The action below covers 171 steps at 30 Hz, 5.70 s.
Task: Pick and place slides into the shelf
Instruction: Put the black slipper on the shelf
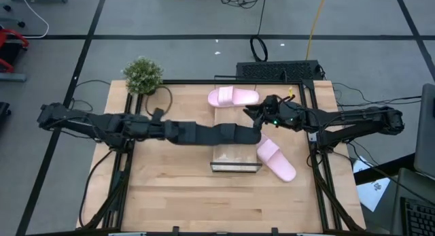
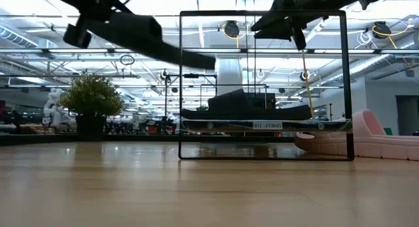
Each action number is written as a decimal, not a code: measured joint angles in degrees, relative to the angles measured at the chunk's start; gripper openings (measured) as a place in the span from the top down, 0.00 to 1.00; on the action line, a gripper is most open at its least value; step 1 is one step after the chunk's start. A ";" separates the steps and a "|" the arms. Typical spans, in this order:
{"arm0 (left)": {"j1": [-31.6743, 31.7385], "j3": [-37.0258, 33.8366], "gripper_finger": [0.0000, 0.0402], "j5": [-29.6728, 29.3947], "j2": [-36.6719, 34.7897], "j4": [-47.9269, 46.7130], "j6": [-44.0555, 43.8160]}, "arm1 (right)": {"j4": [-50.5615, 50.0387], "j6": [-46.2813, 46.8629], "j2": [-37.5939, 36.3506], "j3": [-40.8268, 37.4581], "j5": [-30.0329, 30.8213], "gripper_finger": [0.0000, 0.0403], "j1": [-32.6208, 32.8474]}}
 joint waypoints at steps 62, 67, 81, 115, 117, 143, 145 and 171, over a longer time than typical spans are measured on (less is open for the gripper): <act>6.23 17.87 1.00 15.76 43.03 25.52 -29.62 | 0.11 -9.30 -4.77 0.00 -0.28 0.76 -1.02; 5.80 18.05 1.00 16.16 43.21 25.16 -31.12 | -0.26 -9.29 -4.77 0.00 -0.31 0.76 -1.02; 3.87 17.99 1.00 15.67 43.19 18.86 -31.97 | -0.39 -9.30 -4.77 0.00 -0.28 0.76 -1.02; 3.77 17.94 1.00 11.98 48.06 25.08 -26.39 | -1.19 -10.16 -4.79 0.00 -1.70 0.76 -1.02; 3.77 17.73 1.00 12.00 48.04 25.05 -26.07 | -1.21 -10.17 -4.79 0.00 -1.73 0.76 -1.02; 1.98 17.40 0.94 11.46 48.04 24.04 -25.87 | -1.22 -10.35 -4.79 0.00 -1.77 0.76 -1.02; 1.92 17.40 0.94 11.43 48.04 24.58 -25.87 | -1.22 -10.35 -4.79 0.00 -1.77 0.76 -1.02; 1.78 17.40 0.93 15.17 48.04 19.77 -25.62 | -1.22 -10.57 -4.79 0.00 -3.25 0.76 -1.02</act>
